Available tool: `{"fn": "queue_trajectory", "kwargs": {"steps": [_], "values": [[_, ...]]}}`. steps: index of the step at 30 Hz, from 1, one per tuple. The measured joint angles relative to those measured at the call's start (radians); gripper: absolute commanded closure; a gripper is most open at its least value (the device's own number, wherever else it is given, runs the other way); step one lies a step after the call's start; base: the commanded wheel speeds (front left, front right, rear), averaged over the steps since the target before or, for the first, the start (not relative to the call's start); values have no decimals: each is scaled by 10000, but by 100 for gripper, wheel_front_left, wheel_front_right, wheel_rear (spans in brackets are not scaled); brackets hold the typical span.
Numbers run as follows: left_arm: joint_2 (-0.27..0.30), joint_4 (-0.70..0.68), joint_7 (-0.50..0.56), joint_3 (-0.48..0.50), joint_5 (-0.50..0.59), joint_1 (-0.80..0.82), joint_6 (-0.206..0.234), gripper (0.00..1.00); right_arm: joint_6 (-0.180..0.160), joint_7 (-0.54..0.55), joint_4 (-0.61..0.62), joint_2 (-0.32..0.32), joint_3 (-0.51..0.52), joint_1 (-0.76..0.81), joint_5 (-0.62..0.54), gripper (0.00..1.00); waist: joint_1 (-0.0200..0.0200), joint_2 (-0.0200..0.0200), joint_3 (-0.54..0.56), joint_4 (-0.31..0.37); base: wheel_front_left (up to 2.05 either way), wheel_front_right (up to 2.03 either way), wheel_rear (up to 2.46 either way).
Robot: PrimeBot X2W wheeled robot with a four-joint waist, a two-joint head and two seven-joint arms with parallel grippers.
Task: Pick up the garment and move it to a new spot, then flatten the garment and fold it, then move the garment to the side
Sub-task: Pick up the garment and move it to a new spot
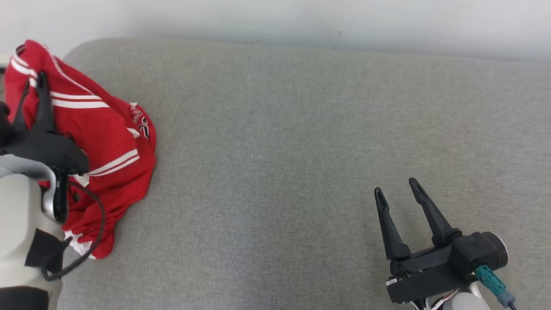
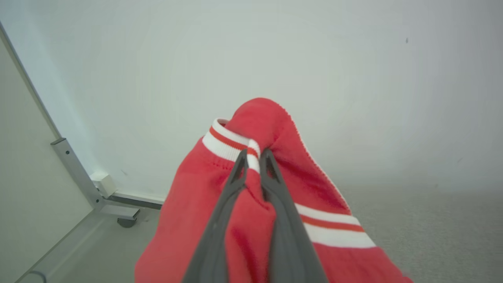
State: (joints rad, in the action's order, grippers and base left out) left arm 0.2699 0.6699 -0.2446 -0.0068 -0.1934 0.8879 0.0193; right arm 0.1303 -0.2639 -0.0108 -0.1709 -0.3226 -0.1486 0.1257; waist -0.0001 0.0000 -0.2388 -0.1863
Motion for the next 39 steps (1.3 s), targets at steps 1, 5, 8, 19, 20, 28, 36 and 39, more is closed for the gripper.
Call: {"fn": "queue_trajectory", "kwargs": {"steps": [1, 5, 8, 19, 20, 28, 36, 39], "values": [[-4, -257, 134, -63, 21, -101, 2, 100, 0, 0, -6, 17, -6, 36, 31, 0, 0, 0, 90, 43, 0, 0, 0], [-50, -1390, 537, -171, 6, -488, 19, 100, 0, 0, -27, 146, 17, 233, 65, 0, 0, 0, 455, 243, 0, 0, 0], [-115, -2203, 882, -324, -29, -810, 2, 100, 0, 0, -52, 249, 21, 372, 77, 0, -1, 0, 726, 430, 0, 0, 0], [-694, -4000, 1994, -989, -303, -1561, -192, 100, 0, 0, -132, 489, -50, 799, 105, 0, -1, -1, 1644, 1516, 0, 0, 0], [-736, -4102, 2034, -1068, -303, -1569, -217, 100, 0, 0, -142, 495, -63, 815, 125, 0, -1, -1, 1712, 1640, 0, 0, 0], [-1290, -4472, 2336, -1672, -495, -1650, -339, 100, 0, 0, -130, 529, -144, 863, 153, 0, -1, -1, 2090, 2760, 0, 0, 0], [-1672, -4217, 2268, -2176, -508, -1527, -336, 100, 0, 0, -132, 510, -238, 843, 174, 0, 0, -1, 2221, 3818, 0, 0, 0], [-1816, -3952, 2167, -2293, -587, -1500, -305, 100, 0, 0, -119, 491, -288, 805, 176, 0, 0, -1, 2222, 4259, 0, 0, 0]]}}
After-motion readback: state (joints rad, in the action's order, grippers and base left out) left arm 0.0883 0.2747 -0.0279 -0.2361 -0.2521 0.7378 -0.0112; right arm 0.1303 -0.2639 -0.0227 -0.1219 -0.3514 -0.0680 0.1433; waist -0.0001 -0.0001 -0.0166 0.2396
